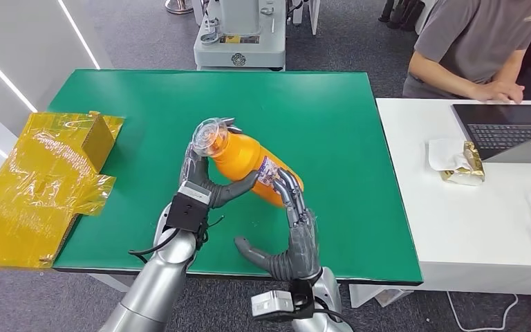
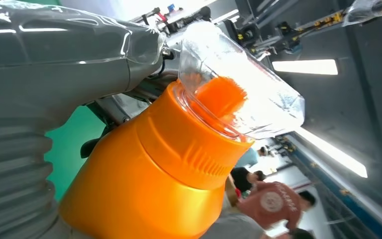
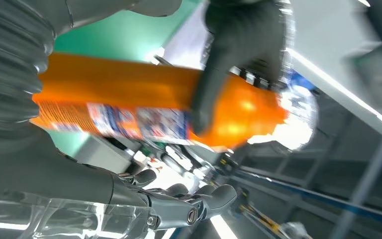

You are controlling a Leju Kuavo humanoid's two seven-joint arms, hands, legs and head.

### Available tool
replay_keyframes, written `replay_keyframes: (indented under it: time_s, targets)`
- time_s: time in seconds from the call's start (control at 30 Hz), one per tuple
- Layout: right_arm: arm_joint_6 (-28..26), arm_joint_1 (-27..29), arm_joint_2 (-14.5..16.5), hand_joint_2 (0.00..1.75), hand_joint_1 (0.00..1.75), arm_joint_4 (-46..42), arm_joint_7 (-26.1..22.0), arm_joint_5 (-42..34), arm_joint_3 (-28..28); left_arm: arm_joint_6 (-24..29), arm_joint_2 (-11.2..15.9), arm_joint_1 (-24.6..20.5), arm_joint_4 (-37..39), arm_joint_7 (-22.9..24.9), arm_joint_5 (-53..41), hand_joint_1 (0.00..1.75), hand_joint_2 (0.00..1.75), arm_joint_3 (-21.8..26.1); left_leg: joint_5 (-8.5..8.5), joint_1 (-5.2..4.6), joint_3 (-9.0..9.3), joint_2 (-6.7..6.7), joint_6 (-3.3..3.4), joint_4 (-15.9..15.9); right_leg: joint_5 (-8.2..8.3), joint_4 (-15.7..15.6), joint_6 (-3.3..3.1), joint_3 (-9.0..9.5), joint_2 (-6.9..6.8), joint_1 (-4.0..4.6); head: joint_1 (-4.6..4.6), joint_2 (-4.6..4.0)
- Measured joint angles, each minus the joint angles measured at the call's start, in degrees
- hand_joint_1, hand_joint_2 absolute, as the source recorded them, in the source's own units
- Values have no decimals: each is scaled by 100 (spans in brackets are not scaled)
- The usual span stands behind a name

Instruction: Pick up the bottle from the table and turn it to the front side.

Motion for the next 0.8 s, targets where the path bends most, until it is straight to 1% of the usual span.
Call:
replay_keyframes:
  time_s: [0.1,0.17,0.23,0.33,0.4,0.43,0.57,0.67,0.8]
  targets:
    - [0,164,28,175,0,-384,-20,232,13,243,78,-71,27,85,-267,175,175,74,0,1,0,0,0,-1,-1,0,-1,0,0,1,0,0]
    - [0,271,46,175,0,-593,-25,359,16,535,143,-155,61,120,-477,175,175,155,0,1,0,1,0,-2,-2,1,-1,-1,0,1,1,0]
    - [0,359,66,175,0,-750,-25,506,13,1049,207,-226,80,81,-686,175,175,280,1,1,1,4,-1,-3,-1,2,-2,-1,3,1,1,0]
    - [0,436,113,175,0,-869,-24,638,6,2024,318,-332,81,-42,-1044,175,175,553,2,2,2,5,-3,-3,-1,4,-2,0,4,2,1,0]
    - [0,447,141,175,0,-883,-24,619,-2,2464,453,-431,81,-11,-1383,175,175,729,4,3,2,3,-6,-3,-1,5,-3,0,2,2,1,0]
    - [0,451,151,175,0,-883,-24,604,-8,2584,535,-485,81,45,-1569,175,175,810,5,3,2,3,-8,-3,0,5,-3,0,3,2,1,0]
    - [0,469,171,175,0,-887,-25,574,-43,2687,883,-725,103,537,-2514,175,175,1117,8,3,3,4,-11,-3,0,6,-4,0,3,2,1,0]
    - [0,490,178,175,0,-911,-25,547,-78,2690,1107,-917,166,955,-3445,175,175,1413,8,3,3,5,-12,-3,1,7,-4,0,7,2,2,0]
    - [0,509,183,175,0,-943,-25,497,-113,2691,1400,-1180,334,1373,-4670,175,175,1868,8,3,4,6,-12,-3,0,7,-4,-2,7,2,1,0]
